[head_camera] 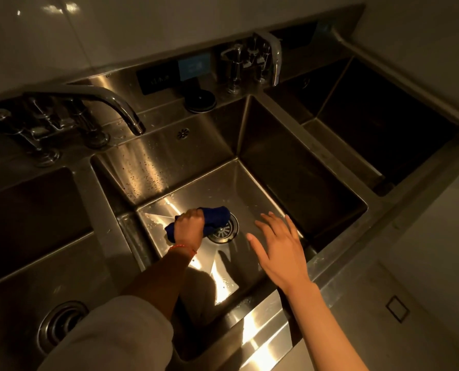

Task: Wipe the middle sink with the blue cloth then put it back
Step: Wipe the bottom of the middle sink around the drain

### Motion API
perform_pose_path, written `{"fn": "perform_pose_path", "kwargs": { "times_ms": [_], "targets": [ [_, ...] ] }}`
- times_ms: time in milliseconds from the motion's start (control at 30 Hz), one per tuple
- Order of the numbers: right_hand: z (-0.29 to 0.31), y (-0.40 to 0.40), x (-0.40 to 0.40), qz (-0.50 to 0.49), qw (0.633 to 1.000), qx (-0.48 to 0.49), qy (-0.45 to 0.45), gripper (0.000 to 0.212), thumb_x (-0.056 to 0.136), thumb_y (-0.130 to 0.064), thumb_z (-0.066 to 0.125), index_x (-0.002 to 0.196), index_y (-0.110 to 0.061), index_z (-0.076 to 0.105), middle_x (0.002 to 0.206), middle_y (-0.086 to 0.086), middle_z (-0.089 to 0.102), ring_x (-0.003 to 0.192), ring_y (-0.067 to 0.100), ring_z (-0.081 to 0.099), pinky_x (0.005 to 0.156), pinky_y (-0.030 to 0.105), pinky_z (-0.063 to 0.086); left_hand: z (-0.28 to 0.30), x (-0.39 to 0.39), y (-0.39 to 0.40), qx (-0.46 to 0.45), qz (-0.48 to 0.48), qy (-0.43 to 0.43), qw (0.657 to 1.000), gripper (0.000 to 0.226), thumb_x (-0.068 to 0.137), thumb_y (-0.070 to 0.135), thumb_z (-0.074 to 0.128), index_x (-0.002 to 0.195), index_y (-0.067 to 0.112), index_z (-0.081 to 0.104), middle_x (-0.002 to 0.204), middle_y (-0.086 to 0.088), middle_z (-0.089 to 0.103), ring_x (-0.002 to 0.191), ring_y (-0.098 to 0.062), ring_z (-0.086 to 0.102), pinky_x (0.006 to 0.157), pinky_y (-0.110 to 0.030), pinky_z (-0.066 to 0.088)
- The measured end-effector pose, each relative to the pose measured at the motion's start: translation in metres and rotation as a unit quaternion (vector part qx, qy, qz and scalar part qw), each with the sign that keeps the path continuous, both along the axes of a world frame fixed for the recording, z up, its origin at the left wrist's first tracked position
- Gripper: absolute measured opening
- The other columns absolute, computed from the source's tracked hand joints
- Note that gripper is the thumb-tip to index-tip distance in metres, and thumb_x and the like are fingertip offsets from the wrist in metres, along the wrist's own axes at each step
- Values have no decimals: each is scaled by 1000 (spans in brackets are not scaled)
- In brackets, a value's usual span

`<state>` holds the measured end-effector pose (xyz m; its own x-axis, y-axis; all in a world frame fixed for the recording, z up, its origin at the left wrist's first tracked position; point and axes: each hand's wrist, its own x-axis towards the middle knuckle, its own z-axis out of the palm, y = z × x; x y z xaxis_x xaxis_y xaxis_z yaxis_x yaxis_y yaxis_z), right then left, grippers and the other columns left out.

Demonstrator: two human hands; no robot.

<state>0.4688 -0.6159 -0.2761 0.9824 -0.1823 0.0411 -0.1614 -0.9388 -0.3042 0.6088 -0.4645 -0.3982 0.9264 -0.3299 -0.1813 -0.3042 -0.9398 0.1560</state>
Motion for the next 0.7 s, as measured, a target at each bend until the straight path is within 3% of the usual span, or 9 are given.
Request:
{"fn": "perform_pose_path", "kwargs": {
  "times_ms": [167, 300, 433, 700],
  "targets": [
    [1, 2, -3, -16, 999, 21, -43, 53, 91, -48, 35, 109, -9, 66, 116, 12, 65, 118, 25, 53, 109, 43, 21, -9, 15, 7, 24, 35, -14, 999, 31, 92, 9, 56, 123, 9, 52, 119, -8, 62, 109, -21, 62, 95, -32, 48],
    [0, 1, -2, -13, 999, 31, -29, 46, 89, -43, 43, 110, -8, 65, 119, 11, 64, 120, 24, 52, 110, 43, 21, -19, 22, 10, 41, 43, -21, 998, 31, 90, 11, 59, 121, 9, 53, 116, -8, 63, 107, -21, 63, 93, -32, 49],
    [-1, 1, -1, -3, 999, 39, -19, 55, 90, -49, 34, 113, -10, 64, 121, 10, 62, 122, 23, 50, 111, 45, 25, -30, 23, 10, 45, 45, -15, 998, 27, 93, 11, 54, 120, 8, 53, 116, -8, 63, 107, -22, 62, 93, -33, 49],
    [-4, -1, -3, -1, 999, 50, -16, 48, 90, -45, 41, 117, -12, 61, 125, 6, 60, 125, 19, 46, 113, 39, 22, -51, 18, 7, 32, 85, -1, 996, 27, 97, 11, 46, 123, 7, 53, 120, -11, 62, 110, -25, 61, 94, -35, 48]
  ]
}}
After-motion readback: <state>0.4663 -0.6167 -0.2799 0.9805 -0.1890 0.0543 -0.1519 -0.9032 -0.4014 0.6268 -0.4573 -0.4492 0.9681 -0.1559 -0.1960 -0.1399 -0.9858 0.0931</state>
